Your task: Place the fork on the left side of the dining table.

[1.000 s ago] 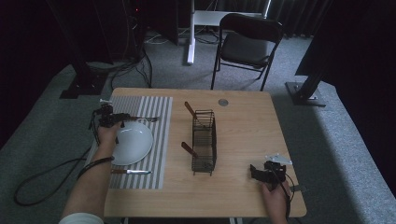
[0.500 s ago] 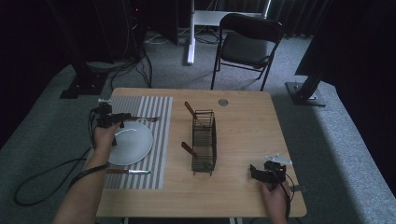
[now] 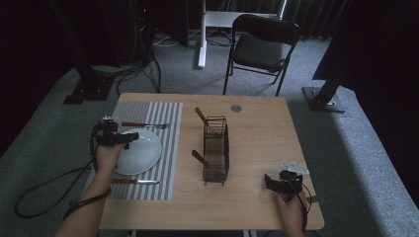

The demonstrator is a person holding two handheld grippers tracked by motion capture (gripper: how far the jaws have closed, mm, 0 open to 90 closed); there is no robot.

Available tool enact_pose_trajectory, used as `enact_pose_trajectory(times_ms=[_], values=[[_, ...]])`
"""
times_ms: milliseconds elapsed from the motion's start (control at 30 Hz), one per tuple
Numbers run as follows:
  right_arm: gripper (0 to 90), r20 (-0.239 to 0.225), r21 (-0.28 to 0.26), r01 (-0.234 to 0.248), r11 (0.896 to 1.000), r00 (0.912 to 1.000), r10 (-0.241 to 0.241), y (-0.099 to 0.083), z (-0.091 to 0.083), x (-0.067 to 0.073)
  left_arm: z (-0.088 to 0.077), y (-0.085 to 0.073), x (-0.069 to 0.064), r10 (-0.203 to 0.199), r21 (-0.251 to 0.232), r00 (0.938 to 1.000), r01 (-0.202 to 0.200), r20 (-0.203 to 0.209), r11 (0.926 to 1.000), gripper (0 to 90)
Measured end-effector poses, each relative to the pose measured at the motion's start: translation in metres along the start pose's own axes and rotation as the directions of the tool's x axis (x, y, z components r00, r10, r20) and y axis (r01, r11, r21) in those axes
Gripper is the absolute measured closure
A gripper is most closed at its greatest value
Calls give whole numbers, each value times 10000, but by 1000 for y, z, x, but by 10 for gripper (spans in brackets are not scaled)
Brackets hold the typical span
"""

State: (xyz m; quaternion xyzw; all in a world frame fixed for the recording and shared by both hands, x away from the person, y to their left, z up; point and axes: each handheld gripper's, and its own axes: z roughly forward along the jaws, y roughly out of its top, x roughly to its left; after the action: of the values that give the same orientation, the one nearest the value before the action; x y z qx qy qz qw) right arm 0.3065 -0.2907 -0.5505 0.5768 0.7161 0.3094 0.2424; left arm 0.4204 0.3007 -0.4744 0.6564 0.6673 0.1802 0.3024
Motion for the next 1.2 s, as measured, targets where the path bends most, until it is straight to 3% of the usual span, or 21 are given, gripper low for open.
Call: enact_pose_trajectory(times_ms=[167,267,400,567,633,733,833,933,1033,1200], values=[[126,0,3,-1,10000,10000,1,0,0,0,-14,-16,-4,109,-185,9998,-105,171,9998,0],[126,1,3,1,10000,10000,-1,0,0,0,-22,-26,-8,439,-298,9990,-441,-94,9986,0],[126,2,1,-1,10000,10000,1,0,0,0,-31,-39,-12,486,-257,9985,-480,246,9985,0],[126,1,4,2,10000,10000,-2,0,0,0,-44,-56,-16,833,-530,9958,-813,375,9953,0],[126,0,4,1,10000,10000,-1,0,0,0,-47,-65,-18,1150,-650,9932,-1137,157,9914,0],[126,0,5,-4,10000,10000,4,0,0,0,-49,-78,-20,1239,-708,9922,-1226,140,9899,0],[126,0,5,-4,10000,10000,4,0,0,0,-52,-94,-21,1171,-595,9924,-1147,387,9916,0],[126,1,1,1,10000,10000,-1,0,0,0,-56,-102,-24,1393,-728,9900,-1373,237,9879,0],[126,0,4,0,10000,10000,0,0,0,0,-61,-112,-25,1345,-858,9903,-1311,361,9877,0],[126,0,2,2,10000,10000,-2,0,0,0,-59,-128,-25,1607,-866,9870,-1601,-1,9833,0]])
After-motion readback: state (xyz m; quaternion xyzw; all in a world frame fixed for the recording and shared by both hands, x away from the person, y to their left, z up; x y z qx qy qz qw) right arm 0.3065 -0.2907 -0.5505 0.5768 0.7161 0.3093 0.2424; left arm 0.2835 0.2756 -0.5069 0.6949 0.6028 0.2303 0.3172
